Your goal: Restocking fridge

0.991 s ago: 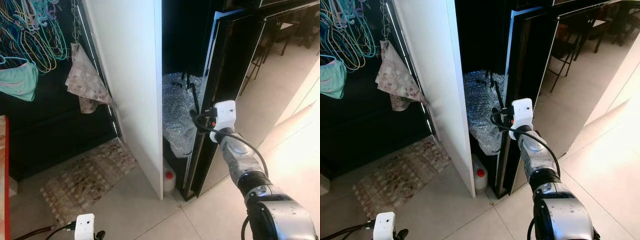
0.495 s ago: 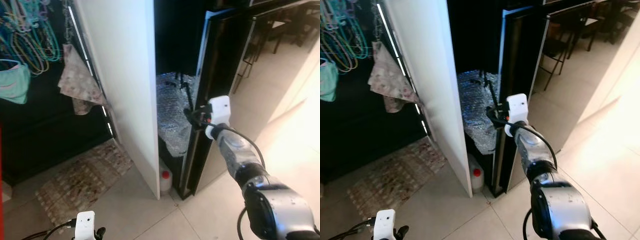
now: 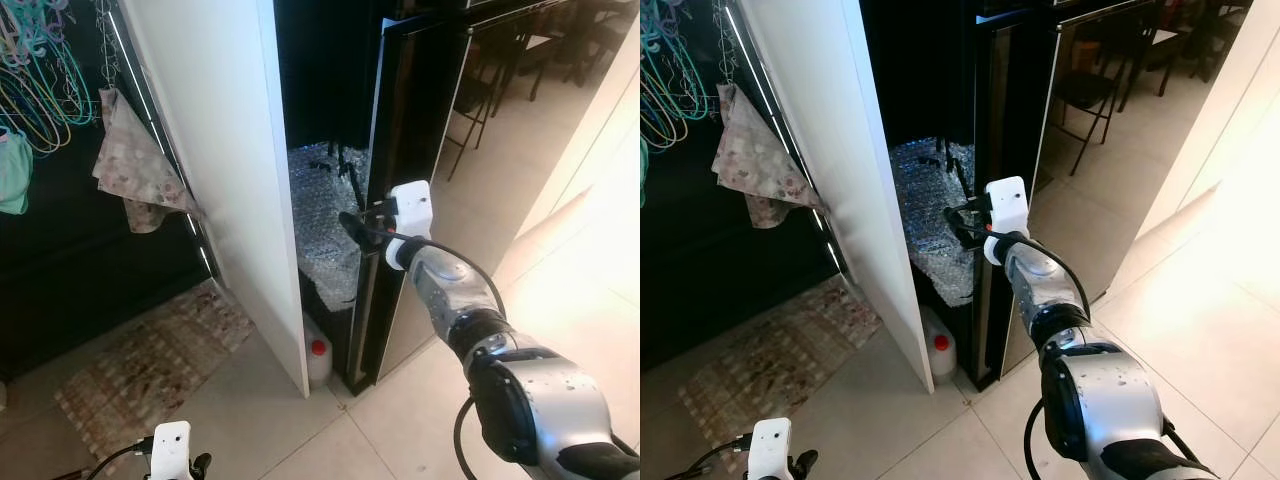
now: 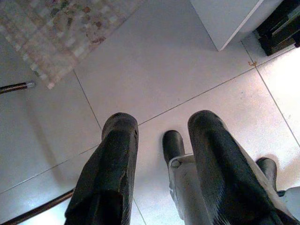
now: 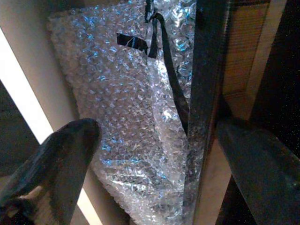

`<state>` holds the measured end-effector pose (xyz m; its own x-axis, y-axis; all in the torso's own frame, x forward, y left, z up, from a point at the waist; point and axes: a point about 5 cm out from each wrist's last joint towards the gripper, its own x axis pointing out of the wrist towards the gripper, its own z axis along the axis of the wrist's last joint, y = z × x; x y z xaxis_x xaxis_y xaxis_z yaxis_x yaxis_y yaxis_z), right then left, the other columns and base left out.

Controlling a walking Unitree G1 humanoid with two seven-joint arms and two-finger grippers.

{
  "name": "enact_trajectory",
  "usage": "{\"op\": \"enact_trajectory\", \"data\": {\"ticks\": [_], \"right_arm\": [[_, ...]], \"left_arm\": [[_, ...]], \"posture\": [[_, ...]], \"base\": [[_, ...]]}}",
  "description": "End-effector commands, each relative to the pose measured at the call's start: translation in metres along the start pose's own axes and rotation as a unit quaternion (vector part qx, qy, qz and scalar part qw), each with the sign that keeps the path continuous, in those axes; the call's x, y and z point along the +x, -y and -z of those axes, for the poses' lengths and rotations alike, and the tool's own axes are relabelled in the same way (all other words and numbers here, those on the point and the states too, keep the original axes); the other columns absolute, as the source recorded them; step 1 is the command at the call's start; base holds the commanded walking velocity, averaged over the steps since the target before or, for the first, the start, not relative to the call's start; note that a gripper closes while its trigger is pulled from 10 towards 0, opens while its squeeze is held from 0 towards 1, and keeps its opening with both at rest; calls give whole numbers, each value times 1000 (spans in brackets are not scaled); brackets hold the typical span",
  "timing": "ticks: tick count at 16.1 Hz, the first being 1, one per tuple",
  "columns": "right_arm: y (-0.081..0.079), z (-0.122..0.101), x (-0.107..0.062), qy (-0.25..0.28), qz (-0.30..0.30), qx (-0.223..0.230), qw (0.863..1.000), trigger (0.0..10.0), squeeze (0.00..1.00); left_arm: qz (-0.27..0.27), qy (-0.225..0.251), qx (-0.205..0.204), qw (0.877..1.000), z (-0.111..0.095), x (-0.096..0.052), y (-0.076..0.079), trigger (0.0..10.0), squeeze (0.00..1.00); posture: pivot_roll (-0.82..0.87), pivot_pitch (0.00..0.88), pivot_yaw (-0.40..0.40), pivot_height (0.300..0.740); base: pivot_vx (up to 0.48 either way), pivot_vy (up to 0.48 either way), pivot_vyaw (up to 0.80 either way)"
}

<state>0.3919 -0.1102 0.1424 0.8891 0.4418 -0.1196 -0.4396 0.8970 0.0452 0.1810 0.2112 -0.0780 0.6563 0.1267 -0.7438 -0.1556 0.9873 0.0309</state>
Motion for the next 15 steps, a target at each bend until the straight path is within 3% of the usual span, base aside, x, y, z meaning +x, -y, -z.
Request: {"op": "enact_trajectory", "data": {"ticks": [1, 6, 9, 13, 14, 15], "right_arm": [[-22, -20, 12, 21, -47, -19, 998, 10000, 0], [-2, 2, -1, 14, 4, -8, 1000, 10000, 0], [14, 19, -20, 59, 47, -1, 997, 10000, 0], [30, 65, -62, 77, 115, 28, 990, 10000, 0], [29, 79, -71, 63, 125, 32, 990, 10000, 0], [28, 122, -92, -21, 140, 49, 989, 10000, 0]], "left_arm": [[-5, -3, 2, 1000, 3, -1, -2, 10000, 0], [1, -3, 3, 1000, 3, -1, 3, 10000, 0], [4, -6, 4, 1000, 7, -2, 5, 10000, 0], [7, -8, 6, 1000, 8, -2, 7, 10000, 0], [8, -8, 7, 1000, 7, -2, 7, 10000, 0], [9, -8, 8, 1000, 6, -1, 7, 10000, 0]], "posture": [[5, 0, 35, 740], [-6, 0, 35, 740], [-20, 0, 35, 740], [-37, 4, 35, 740], [-44, 4, 36, 740], [-51, 3, 36, 740]], "base": [[0, 0, 0], [0, 0, 0], [0, 0, 0], [0, 0, 0], [0, 0, 0], [0, 0, 0]]}}
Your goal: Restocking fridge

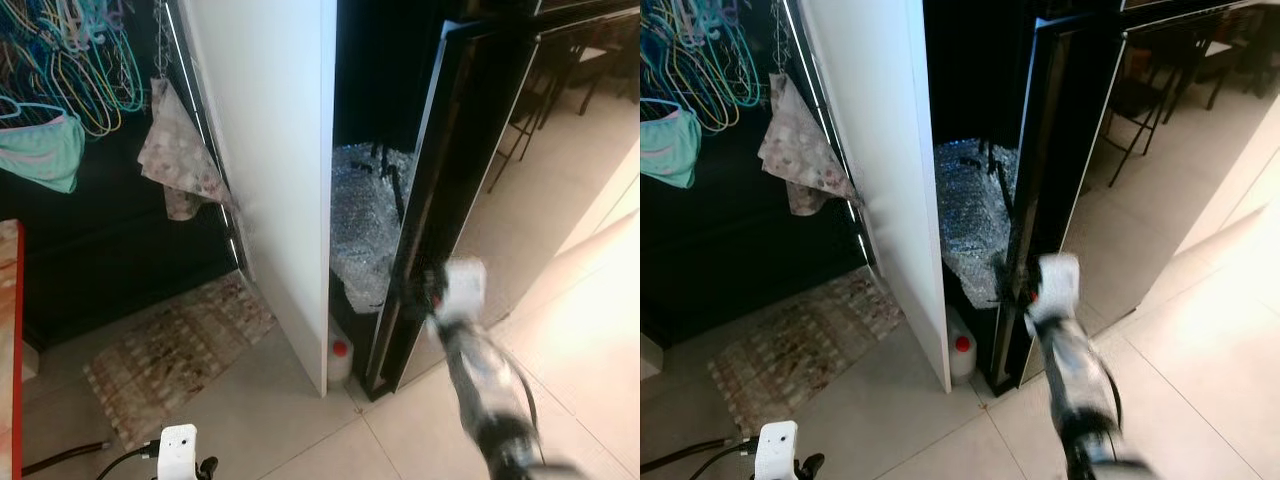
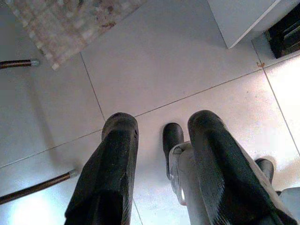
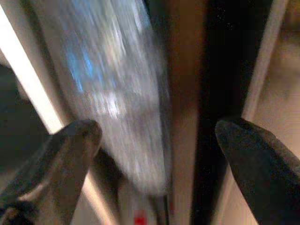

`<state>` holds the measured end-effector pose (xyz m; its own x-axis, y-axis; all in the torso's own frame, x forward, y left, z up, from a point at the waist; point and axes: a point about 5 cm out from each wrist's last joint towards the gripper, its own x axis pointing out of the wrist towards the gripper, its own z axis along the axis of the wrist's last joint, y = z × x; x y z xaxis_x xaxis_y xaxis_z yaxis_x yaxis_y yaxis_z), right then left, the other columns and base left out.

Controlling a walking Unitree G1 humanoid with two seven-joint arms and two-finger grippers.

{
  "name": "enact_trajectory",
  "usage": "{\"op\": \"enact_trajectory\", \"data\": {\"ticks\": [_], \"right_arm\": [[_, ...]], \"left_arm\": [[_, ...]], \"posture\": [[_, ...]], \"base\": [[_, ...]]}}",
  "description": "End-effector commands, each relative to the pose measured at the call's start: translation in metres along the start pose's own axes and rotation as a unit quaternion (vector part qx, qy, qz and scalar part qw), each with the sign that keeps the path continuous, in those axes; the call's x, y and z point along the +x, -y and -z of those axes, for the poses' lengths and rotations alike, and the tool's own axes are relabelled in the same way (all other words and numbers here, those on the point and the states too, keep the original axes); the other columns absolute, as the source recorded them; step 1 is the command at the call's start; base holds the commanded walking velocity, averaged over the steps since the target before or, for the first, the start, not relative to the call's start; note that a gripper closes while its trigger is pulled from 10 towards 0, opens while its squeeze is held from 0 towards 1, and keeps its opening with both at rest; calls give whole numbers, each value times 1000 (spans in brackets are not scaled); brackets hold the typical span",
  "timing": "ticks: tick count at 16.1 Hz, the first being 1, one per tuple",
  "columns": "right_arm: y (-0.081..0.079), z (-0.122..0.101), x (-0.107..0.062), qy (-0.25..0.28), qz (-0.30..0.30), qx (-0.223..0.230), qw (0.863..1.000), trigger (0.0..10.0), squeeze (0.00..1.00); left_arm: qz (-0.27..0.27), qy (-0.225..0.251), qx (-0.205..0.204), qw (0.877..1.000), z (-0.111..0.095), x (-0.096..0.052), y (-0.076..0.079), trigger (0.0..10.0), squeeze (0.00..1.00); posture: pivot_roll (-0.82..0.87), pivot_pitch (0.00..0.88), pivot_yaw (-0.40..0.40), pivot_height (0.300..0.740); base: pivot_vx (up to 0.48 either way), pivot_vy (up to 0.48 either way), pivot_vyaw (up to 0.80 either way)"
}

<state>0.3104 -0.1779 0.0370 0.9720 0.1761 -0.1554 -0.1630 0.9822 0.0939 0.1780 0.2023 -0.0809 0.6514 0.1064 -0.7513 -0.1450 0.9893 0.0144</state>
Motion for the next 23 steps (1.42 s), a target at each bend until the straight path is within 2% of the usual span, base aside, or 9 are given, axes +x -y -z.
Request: {"op": "enact_trajectory", "data": {"ticks": [1, 2, 4, 6, 7, 8, 9, 16, 23], "right_arm": [[3, 27, -12, -66, 12, 7, 998, 10000, 0], [5, 46, -23, -117, 22, 9, 993, 10000, 0], [14, 108, -75, -291, 76, 5, 954, 10000, 0], [13, 136, -110, -372, 91, 3, 924, 10000, 0], [12, 144, -121, -394, 98, 8, 914, 10000, 0], [7, 144, -118, -377, 105, 42, 919, 10000, 0], [2, 142, -114, -365, 98, 48, 925, 10000, 0], [-8, 147, -115, -384, 82, 43, 919, 10000, 0], [-14, 149, -115, -390, 76, 47, 917, 10000, 0]], "left_arm": [[0, -3, 10, 1000, 0, 0, -1, 10000, 0], [0, -3, 10, 1000, 0, 0, -1, 10000, 0], [1, -4, 10, 1000, -1, 1, 0, 10000, 0], [-1, -9, 12, 1000, 1, 0, -2, 10000, 0], [-3, -14, 20, 1000, 3, 0, -3, 10000, 0], [-8, -21, 19, 1000, 7, -2, -7, 10000, 0], [-10, -24, 24, 999, 9, -2, -9, 10000, 0], [-9, -34, 44, 998, 11, -3, -11, 10000, 0], [-12, -41, 55, 998, 15, -4, -14, 10000, 0]], "posture": [[-54, 0, 37, 740], [-54, 0, 36, 740], [-43, 0, 34, 740], [-33, 0, 40, 740], [-28, 0, 41, 740], [-31, 0, 46, 740], [-46, 0, 52, 740], [-31, 0, 45, 740], [-14, 0, 48, 740]], "base": [[0, 0, 0], [0, 0, 0], [0, 0, 0], [0, 0, 0], [0, 0, 0], [0, 0, 0], [0, 0, 0], [0, 0, 0], [0, -254, 0]]}}
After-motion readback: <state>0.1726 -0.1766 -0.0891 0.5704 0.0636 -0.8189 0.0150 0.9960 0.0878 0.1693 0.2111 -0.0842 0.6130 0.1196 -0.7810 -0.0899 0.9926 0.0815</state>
